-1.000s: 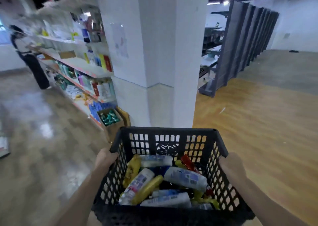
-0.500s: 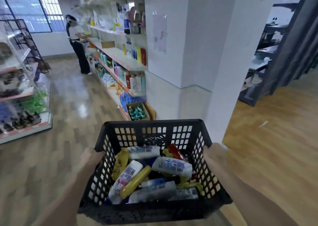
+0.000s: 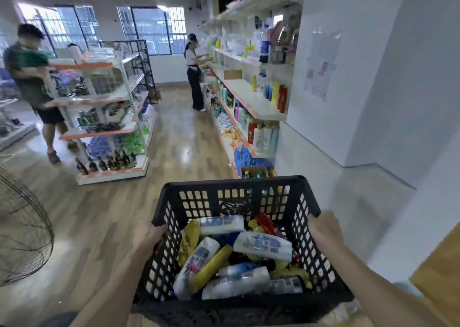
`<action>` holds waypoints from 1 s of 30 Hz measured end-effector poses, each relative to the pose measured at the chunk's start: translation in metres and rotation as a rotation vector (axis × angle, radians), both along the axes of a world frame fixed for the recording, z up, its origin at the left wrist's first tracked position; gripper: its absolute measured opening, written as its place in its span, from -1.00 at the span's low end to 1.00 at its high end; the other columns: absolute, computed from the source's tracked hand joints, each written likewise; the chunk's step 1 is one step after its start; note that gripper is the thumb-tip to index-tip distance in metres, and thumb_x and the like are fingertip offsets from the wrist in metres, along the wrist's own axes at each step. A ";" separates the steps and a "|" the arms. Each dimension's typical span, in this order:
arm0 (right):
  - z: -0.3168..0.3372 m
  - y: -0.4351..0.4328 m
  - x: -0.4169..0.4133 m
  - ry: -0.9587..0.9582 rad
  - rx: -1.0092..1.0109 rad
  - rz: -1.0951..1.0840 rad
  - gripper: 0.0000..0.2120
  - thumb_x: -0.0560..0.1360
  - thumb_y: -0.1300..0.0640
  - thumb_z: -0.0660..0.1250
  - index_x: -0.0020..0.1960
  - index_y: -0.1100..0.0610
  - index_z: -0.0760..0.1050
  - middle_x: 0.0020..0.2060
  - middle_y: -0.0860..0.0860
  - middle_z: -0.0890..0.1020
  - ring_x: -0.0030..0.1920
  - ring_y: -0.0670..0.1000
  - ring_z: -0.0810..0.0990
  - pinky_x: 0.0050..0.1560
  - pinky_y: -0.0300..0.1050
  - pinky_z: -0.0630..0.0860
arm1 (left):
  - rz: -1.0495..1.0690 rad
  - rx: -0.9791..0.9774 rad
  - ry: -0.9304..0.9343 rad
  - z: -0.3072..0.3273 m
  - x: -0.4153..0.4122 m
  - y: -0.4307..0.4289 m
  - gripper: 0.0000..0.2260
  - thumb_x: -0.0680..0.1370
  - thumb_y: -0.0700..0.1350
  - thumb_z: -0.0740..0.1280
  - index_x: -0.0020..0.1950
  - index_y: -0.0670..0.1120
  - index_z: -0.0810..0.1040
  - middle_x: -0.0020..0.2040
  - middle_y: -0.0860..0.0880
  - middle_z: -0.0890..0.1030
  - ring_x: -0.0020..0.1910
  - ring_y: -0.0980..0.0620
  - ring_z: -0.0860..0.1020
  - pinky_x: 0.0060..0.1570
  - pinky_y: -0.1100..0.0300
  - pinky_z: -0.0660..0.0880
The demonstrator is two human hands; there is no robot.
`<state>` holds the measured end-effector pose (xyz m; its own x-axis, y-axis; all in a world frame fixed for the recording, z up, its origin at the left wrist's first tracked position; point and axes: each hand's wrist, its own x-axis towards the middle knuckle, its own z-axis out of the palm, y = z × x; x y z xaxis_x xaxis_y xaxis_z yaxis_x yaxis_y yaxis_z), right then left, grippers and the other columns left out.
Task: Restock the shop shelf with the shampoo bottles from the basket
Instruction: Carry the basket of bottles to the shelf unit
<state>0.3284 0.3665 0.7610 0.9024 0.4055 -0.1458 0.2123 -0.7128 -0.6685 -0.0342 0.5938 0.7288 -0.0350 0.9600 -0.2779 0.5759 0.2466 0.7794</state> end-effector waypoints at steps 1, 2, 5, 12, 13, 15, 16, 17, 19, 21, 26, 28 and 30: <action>0.001 0.017 0.003 -0.003 -0.007 0.015 -0.75 0.59 0.12 0.22 0.09 0.30 0.52 0.01 0.22 0.63 -0.02 0.25 0.63 -0.09 0.00 0.53 | 0.025 -0.002 -0.009 0.001 0.000 0.010 -0.82 0.40 -0.11 0.46 -0.18 -0.23 0.63 -0.28 -0.17 0.67 -0.30 -0.14 0.65 -0.23 0.06 0.60; -0.002 0.034 0.007 -0.006 -0.015 0.024 -0.74 0.59 0.12 0.22 0.11 0.31 0.52 0.03 0.23 0.63 0.01 0.25 0.62 -0.08 -0.01 0.52 | 0.045 0.004 -0.014 0.002 0.001 0.021 -0.81 0.41 -0.10 0.46 -0.19 -0.24 0.63 -0.29 -0.17 0.67 -0.32 -0.13 0.64 -0.26 0.08 0.58; -0.006 0.086 0.014 0.004 -0.036 0.038 -0.72 0.59 0.09 0.25 0.12 0.30 0.53 0.04 0.22 0.64 0.00 0.25 0.63 -0.09 -0.02 0.52 | 0.067 -0.022 -0.020 -0.006 -0.003 0.067 -0.78 0.42 -0.08 0.44 -0.25 -0.24 0.63 -0.39 -0.18 0.63 -0.42 -0.11 0.59 -0.28 0.06 0.56; -0.038 0.240 0.026 0.031 -0.047 0.096 -0.71 0.56 0.03 0.28 0.08 0.27 0.50 0.02 0.16 0.59 -0.04 0.22 0.59 -0.08 -0.02 0.52 | 0.154 -0.115 -0.007 -0.034 -0.010 0.196 -0.77 0.44 -0.10 0.44 -0.36 -0.20 0.62 -0.47 -0.14 0.60 -0.50 -0.05 0.54 -0.28 0.08 0.55; -0.047 0.268 0.030 0.051 -0.051 0.069 -0.67 0.53 0.00 0.29 0.10 0.26 0.50 0.00 0.15 0.60 -0.06 0.22 0.59 -0.03 0.00 0.55 | 0.169 -0.128 -0.004 -0.039 -0.010 0.219 -0.79 0.43 -0.09 0.45 -0.32 -0.21 0.63 -0.42 -0.15 0.63 -0.46 -0.07 0.57 -0.25 0.06 0.58; -0.056 0.315 0.034 0.038 -0.087 0.062 -0.63 0.49 -0.04 0.29 0.12 0.24 0.52 -0.07 0.13 0.61 -0.09 0.21 0.59 0.01 0.07 0.59 | 0.186 -0.124 0.005 -0.038 -0.008 0.259 -0.80 0.42 -0.09 0.46 -0.27 -0.23 0.65 -0.37 -0.17 0.67 -0.42 -0.08 0.61 -0.22 0.04 0.60; -0.052 0.337 0.032 0.027 -0.087 0.089 -0.64 0.50 -0.01 0.29 0.11 0.26 0.53 -0.08 0.15 0.62 -0.08 0.23 0.60 0.00 0.07 0.58 | 0.201 -0.133 -0.013 -0.034 -0.005 0.277 -0.80 0.43 -0.10 0.45 -0.26 -0.24 0.65 -0.36 -0.17 0.67 -0.42 -0.07 0.60 -0.22 0.04 0.60; -0.046 0.357 0.028 0.030 -0.075 0.128 -0.67 0.53 0.03 0.29 0.10 0.30 0.54 -0.07 0.17 0.62 -0.05 0.26 0.60 -0.03 0.05 0.55 | 0.210 -0.134 -0.035 -0.030 -0.003 0.295 -0.81 0.45 -0.12 0.44 -0.24 -0.24 0.64 -0.34 -0.18 0.67 -0.42 -0.07 0.59 -0.22 0.04 0.60; -0.039 0.399 0.029 0.018 -0.052 0.148 -0.72 0.57 0.08 0.29 0.06 0.32 0.54 -0.04 0.18 0.63 0.00 0.27 0.61 -0.08 0.00 0.51 | 0.203 -0.117 -0.053 -0.022 0.004 0.329 -0.83 0.47 -0.16 0.43 -0.17 -0.29 0.62 -0.27 -0.22 0.65 -0.37 -0.08 0.56 -0.30 0.11 0.53; -0.038 0.440 0.032 0.000 -0.033 0.101 -0.70 0.57 0.07 0.30 0.11 0.30 0.58 0.00 0.20 0.66 0.01 0.26 0.62 -0.07 0.01 0.53 | 0.200 -0.100 -0.083 -0.015 0.009 0.361 -0.85 0.50 -0.22 0.39 -0.15 -0.32 0.58 -0.29 -0.22 0.58 -0.42 -0.06 0.48 -0.50 0.25 0.43; -0.028 0.535 0.040 0.028 -0.020 0.112 -0.69 0.58 0.07 0.30 0.11 0.32 0.58 0.01 0.22 0.66 0.02 0.27 0.63 -0.05 0.03 0.54 | 0.189 -0.091 -0.069 -0.001 0.021 0.445 -0.81 0.53 -0.21 0.35 -0.25 -0.28 0.55 -0.42 -0.13 0.49 -0.51 -0.01 0.40 -0.56 0.22 0.33; -0.026 0.572 0.045 0.023 -0.018 0.098 -0.66 0.58 0.05 0.32 0.17 0.31 0.56 0.09 0.23 0.65 0.09 0.28 0.62 0.11 0.12 0.55 | 0.185 -0.091 -0.063 0.002 0.024 0.482 -0.81 0.52 -0.21 0.36 -0.19 -0.33 0.59 -0.39 -0.16 0.53 -0.52 -0.01 0.42 -0.53 0.22 0.34; -0.029 0.609 0.051 0.020 -0.023 0.097 -0.65 0.57 0.06 0.32 0.21 0.31 0.54 0.14 0.25 0.63 0.13 0.28 0.60 0.14 0.11 0.52 | 0.185 -0.064 -0.081 0.000 0.027 0.519 -0.83 0.48 -0.23 0.38 -0.22 -0.35 0.61 -0.38 -0.19 0.58 -0.55 -0.02 0.45 -0.53 0.24 0.39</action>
<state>0.3791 0.9750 0.7323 0.8558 0.4873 -0.1735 0.2682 -0.7048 -0.6568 -0.0076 1.1131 0.7291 -0.1839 0.9197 -0.3469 0.4520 0.3925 0.8010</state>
